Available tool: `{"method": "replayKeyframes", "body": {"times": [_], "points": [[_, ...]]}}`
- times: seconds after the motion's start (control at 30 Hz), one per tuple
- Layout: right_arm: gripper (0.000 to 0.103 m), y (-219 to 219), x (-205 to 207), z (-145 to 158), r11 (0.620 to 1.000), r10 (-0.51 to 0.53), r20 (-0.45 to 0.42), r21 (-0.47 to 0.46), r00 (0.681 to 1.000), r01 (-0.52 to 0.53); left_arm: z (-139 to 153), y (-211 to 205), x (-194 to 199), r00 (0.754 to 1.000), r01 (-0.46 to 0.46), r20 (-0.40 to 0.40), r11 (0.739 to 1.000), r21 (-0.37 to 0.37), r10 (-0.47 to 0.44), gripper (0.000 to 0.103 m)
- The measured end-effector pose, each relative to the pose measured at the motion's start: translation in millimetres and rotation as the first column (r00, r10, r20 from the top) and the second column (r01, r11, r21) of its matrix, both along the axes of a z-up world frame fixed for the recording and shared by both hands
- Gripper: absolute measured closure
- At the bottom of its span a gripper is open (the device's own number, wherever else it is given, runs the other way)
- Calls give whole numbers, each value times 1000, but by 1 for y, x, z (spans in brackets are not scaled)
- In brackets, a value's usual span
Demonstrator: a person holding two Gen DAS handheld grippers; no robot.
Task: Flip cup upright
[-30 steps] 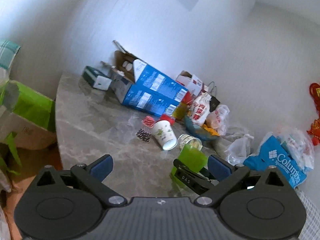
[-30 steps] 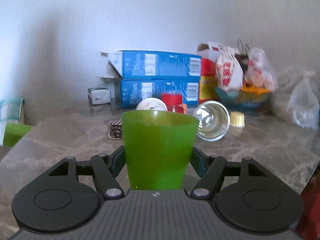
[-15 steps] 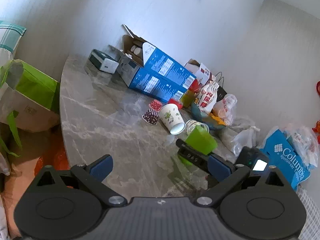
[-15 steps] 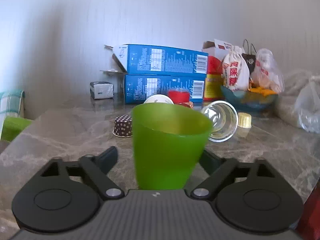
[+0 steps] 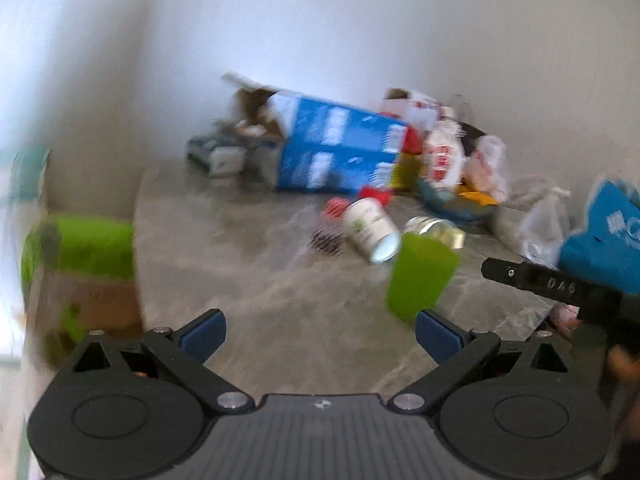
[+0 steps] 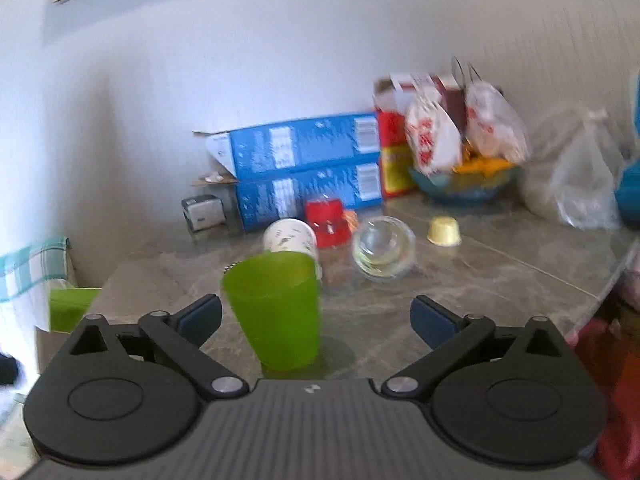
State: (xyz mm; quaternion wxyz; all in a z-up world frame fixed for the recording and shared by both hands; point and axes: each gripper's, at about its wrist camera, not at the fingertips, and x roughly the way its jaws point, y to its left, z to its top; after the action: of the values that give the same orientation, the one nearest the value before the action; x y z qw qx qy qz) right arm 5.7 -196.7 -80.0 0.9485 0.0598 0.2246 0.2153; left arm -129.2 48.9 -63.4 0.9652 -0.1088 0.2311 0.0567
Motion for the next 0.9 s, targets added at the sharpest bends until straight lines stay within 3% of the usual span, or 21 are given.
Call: {"method": "replayKeyframes", "body": {"times": [0.13, 0.3, 0.6, 0.9], "points": [[1, -19, 9, 30, 998, 28, -124, -60, 992, -36, 32, -22, 23, 999, 41, -28, 999, 11, -41, 1], [1, -33, 7, 45, 991, 29, -106, -130, 994, -42, 49, -54, 42, 996, 78, -39, 995, 53, -76, 1], [1, -41, 10, 46, 989, 56, -121, -129, 991, -71, 49, -89, 58, 991, 101, -100, 990, 93, -92, 1], [1, -48, 14, 48, 991, 53, -135, -112, 989, -69, 54, -92, 61, 990, 86, -119, 990, 113, -73, 1]]}}
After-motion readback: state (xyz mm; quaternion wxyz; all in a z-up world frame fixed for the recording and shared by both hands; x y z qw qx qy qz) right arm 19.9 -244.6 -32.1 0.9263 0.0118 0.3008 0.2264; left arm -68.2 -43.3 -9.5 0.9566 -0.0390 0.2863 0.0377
